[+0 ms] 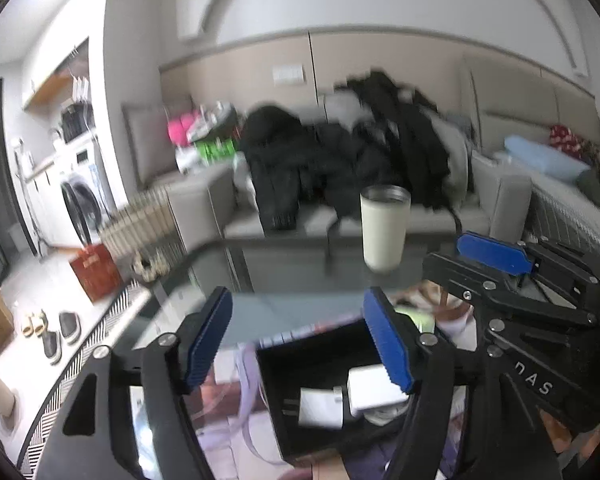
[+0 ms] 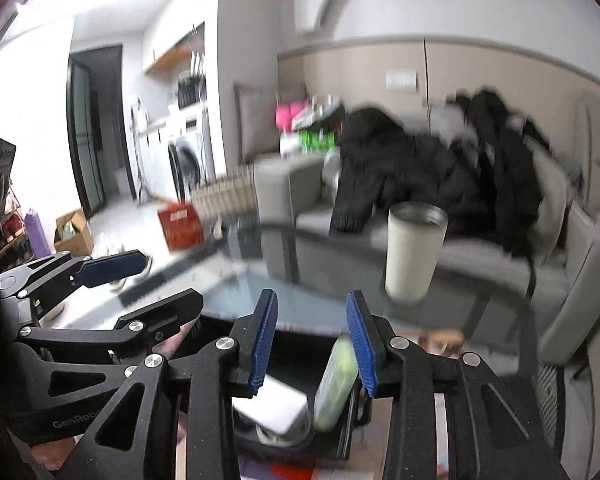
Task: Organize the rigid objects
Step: 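Lower both items into the black box and open both grippers, then grasp the white phone-like slab with the left gripper, then grasp the blue bottle with the right gripper while the left holds the slab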
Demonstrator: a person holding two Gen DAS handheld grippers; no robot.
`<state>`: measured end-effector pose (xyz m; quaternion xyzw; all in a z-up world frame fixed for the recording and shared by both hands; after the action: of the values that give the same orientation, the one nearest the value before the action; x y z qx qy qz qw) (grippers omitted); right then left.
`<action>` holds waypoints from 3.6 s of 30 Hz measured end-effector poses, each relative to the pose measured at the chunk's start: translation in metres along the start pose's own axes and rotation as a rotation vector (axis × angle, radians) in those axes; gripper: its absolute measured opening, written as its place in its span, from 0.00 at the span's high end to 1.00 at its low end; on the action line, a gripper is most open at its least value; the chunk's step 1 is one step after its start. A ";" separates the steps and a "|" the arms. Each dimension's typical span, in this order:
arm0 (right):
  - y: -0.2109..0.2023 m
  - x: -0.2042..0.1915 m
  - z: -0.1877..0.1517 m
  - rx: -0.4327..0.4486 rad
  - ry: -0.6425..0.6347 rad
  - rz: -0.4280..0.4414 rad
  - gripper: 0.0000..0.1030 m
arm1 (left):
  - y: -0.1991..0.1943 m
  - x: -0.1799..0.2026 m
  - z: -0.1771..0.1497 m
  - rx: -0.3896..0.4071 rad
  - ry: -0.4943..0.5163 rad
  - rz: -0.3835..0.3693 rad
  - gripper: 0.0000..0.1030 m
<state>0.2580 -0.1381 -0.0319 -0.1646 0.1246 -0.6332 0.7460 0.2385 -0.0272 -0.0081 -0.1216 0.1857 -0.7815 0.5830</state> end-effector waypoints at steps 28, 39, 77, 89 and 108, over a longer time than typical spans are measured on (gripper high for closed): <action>-0.095 0.006 0.020 0.188 -0.011 -0.016 0.56 | -0.066 0.014 0.015 0.144 -0.040 0.016 0.25; -0.098 0.034 -0.025 -0.060 0.020 -0.002 0.56 | -0.042 0.051 -0.016 -0.062 -0.062 -0.053 0.25; -0.037 0.038 -0.198 -0.612 -0.067 0.106 0.69 | 0.038 0.107 -0.177 -0.644 0.026 -0.198 0.61; -0.027 0.006 -0.198 -0.623 -0.123 0.126 0.81 | 0.014 0.070 -0.187 -0.667 -0.011 -0.195 0.63; -0.022 -0.027 -0.194 -0.637 -0.157 0.148 0.87 | 0.001 0.038 -0.194 -0.690 -0.054 -0.180 0.63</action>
<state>0.1574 -0.1319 -0.2011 -0.4284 0.2700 -0.4917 0.7084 0.1494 -0.0352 -0.1844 -0.3480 0.4117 -0.7175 0.4410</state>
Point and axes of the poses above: each gripper's, at about its wrist camera, not at the fingertips, and y roughly the way its jaws point, x to its right, z to its top, the point moved 8 cm from there along y, roughly the way its jaws point, and after that the axes turned 7 degrees about -z, right-handed, at the moved point
